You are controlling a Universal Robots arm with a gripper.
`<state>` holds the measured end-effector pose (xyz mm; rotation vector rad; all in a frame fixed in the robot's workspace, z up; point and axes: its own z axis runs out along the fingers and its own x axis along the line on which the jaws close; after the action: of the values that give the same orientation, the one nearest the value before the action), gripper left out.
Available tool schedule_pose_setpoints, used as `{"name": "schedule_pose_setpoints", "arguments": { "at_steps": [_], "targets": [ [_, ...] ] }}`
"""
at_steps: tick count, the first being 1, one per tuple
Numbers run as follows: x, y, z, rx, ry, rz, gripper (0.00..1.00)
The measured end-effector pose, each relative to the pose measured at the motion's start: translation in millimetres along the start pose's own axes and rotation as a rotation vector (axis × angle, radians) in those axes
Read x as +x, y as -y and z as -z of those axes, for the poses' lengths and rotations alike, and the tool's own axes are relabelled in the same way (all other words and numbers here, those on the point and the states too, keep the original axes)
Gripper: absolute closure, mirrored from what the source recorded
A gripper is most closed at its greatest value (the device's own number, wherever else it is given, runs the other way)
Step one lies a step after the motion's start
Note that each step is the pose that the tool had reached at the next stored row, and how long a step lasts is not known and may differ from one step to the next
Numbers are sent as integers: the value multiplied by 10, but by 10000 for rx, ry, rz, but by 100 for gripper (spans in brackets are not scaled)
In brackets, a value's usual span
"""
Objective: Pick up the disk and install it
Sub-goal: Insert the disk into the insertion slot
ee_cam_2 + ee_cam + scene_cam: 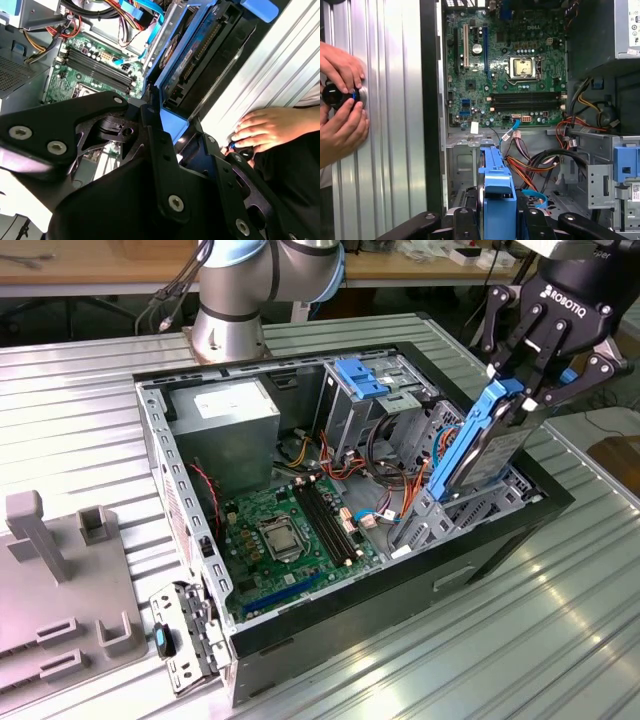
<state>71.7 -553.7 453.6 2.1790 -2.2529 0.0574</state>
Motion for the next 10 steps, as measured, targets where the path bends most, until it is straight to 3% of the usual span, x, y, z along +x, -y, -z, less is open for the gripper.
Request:
{"name": "schedule_pose_setpoints", "arguments": {
  "at_steps": [10],
  "targets": [
    [-2,4,-56,0,0,0,63]
  ]
}}
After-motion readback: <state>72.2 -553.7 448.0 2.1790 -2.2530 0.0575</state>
